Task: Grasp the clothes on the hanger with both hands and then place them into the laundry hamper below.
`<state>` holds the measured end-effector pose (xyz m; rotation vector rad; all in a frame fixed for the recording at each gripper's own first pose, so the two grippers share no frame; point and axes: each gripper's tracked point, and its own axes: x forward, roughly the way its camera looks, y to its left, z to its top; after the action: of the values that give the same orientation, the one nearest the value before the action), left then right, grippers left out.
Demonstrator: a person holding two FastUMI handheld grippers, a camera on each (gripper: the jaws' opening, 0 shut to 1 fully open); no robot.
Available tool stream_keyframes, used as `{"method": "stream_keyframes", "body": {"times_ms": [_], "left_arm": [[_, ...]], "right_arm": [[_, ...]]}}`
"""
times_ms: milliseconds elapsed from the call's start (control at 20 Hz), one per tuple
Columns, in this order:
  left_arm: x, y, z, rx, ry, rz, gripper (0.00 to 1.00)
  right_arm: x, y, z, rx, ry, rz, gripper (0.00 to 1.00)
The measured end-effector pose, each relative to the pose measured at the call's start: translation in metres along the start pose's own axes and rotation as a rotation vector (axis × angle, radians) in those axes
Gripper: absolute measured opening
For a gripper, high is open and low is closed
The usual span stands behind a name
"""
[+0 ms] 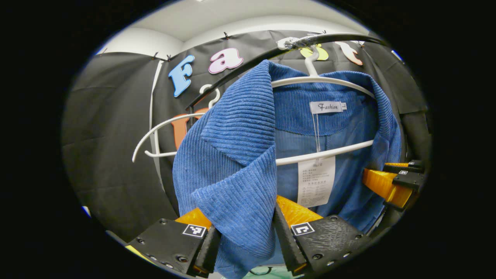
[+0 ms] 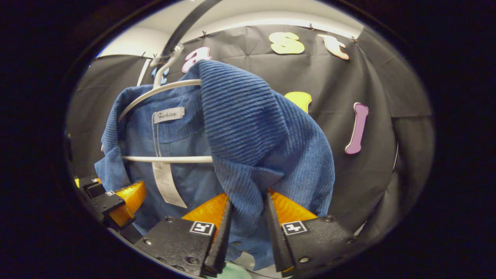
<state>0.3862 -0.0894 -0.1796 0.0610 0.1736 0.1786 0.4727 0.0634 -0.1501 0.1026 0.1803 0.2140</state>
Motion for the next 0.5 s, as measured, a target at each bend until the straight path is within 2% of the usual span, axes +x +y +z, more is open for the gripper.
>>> {"method": "stream_keyframes", "body": {"times_ms": [150, 200, 250, 300, 400, 450, 500], "left_arm": [[-0.0016, 0.0058, 0.001, -0.053, 0.02, -0.018, 0.31], [0.0002, 0.0081, 0.0018, -0.064, 0.019, -0.006, 0.31], [0.0002, 0.0107, 0.0014, -0.076, 0.02, -0.001, 0.18], [-0.0027, 0.0115, 0.0042, -0.082, 0.012, -0.009, 0.04], [-0.0029, 0.0113, 0.0062, -0.083, 0.004, -0.021, 0.04], [-0.0035, 0.0125, 0.0057, -0.075, 0.002, -0.019, 0.07], [-0.0043, 0.0144, 0.0073, -0.067, -0.003, -0.016, 0.03]], "right_arm": [[-0.0013, -0.0066, 0.0042, 0.065, -0.004, 0.027, 0.25], [-0.0017, -0.0055, 0.0036, 0.075, -0.002, 0.054, 0.2], [-0.0022, -0.0044, 0.0044, 0.082, 0.0, 0.082, 0.14], [-0.0033, -0.003, 0.003, 0.092, 0.0, 0.113, 0.13], [-0.0057, -0.0028, 0.0024, 0.111, 0.002, 0.159, 0.11], [-0.0065, -0.0024, 0.0031, 0.118, 0.0, 0.179, 0.1], [-0.0089, -0.0014, 0.0047, 0.123, -0.003, 0.201, 0.1]]}}
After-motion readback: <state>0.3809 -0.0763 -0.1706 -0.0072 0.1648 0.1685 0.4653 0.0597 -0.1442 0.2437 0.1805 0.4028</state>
